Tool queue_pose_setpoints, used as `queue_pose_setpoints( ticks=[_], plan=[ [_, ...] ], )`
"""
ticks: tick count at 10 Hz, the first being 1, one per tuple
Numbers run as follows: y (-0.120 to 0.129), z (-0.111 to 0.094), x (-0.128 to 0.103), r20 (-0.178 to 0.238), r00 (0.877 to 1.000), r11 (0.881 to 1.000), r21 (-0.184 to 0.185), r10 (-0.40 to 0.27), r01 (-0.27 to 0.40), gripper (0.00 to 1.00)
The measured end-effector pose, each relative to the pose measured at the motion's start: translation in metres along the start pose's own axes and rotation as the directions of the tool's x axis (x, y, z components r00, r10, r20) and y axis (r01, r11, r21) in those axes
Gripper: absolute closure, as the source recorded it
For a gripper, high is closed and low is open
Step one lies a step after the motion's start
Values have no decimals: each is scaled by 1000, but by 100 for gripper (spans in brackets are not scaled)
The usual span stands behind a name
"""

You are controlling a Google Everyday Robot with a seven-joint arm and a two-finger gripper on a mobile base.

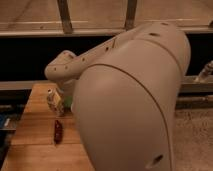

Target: Place the pepper on the white sponge

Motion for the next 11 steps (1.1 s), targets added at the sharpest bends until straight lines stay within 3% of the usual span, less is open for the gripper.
queue_pose_setpoints(
  ticks=[5,9,11],
  plan=[
    [64,17,-4,-7,994,990,-85,-113,112,20],
    [59,17,-3,-7,994,991,-79,-111,110,20],
    [67,28,-3,-32,989,986,-91,-142,138,20]
  ],
)
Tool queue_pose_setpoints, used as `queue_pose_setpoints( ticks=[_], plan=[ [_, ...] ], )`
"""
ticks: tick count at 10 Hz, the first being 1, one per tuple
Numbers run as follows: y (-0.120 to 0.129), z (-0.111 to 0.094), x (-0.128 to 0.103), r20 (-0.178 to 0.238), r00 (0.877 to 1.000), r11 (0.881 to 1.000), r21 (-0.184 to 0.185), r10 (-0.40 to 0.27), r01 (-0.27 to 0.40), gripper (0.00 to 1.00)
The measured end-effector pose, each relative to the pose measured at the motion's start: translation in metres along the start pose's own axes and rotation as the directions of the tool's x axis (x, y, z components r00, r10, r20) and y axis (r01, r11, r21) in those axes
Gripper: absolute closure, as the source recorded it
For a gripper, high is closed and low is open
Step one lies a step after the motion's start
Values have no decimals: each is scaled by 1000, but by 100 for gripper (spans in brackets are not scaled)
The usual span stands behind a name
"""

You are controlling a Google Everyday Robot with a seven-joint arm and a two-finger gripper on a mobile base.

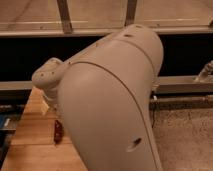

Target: Place the pepper on the white sponge

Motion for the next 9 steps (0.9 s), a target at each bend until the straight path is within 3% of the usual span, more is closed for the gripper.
queue_pose_setpoints(
  ticks=[5,9],
  plan=[
    [24,37,2,-54,997,998,-47,-53,50,20],
    [38,79,16,-93,995,996,-76,-42,35,20]
  ],
)
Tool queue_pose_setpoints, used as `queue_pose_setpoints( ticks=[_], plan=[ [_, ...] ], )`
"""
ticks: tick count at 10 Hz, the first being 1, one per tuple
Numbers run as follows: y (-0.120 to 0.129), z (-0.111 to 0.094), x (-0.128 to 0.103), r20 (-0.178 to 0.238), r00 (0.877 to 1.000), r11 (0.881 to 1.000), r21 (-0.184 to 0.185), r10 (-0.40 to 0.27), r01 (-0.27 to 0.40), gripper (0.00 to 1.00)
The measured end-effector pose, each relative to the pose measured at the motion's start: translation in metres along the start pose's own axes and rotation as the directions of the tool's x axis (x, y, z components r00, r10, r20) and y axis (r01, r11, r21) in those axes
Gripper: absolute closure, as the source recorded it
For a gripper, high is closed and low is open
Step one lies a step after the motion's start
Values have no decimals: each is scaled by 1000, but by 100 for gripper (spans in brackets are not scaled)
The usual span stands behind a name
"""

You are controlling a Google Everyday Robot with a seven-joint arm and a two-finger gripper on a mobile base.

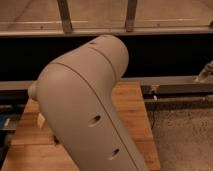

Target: Place the pepper on the white sponge

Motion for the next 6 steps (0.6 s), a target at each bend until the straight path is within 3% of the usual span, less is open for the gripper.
queue_pose_setpoints(
  ticks=[6],
  plan=[
    [4,40,22,-15,997,995,-68,76,-77,20]
  ],
)
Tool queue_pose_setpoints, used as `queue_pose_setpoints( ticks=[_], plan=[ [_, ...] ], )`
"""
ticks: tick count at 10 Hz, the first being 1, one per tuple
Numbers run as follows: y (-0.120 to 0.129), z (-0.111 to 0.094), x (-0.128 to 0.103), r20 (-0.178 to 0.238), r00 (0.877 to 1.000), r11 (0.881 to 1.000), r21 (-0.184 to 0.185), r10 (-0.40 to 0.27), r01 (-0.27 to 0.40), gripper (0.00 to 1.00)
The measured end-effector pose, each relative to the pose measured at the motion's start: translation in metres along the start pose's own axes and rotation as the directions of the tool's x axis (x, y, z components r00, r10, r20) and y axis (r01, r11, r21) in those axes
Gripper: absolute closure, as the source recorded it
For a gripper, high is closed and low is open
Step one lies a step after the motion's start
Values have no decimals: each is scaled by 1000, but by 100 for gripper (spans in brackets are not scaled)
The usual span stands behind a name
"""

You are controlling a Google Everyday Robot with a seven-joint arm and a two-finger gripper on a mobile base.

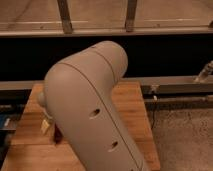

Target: Place the pepper on the white sponge

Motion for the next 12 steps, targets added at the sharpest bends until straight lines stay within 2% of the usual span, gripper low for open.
queue_pose_setpoints(
  ticks=[5,7,9,12],
  plan=[
    [7,29,5,-36,999,999,-15,34,-34,21],
    [11,35,4,-45,999,999,-16,27,-27,34],
    [11,37,4,-46,999,1000,-10,23,-23,57],
    [10,36,4,-44,999,1000,2,21,-21,85]
  ],
)
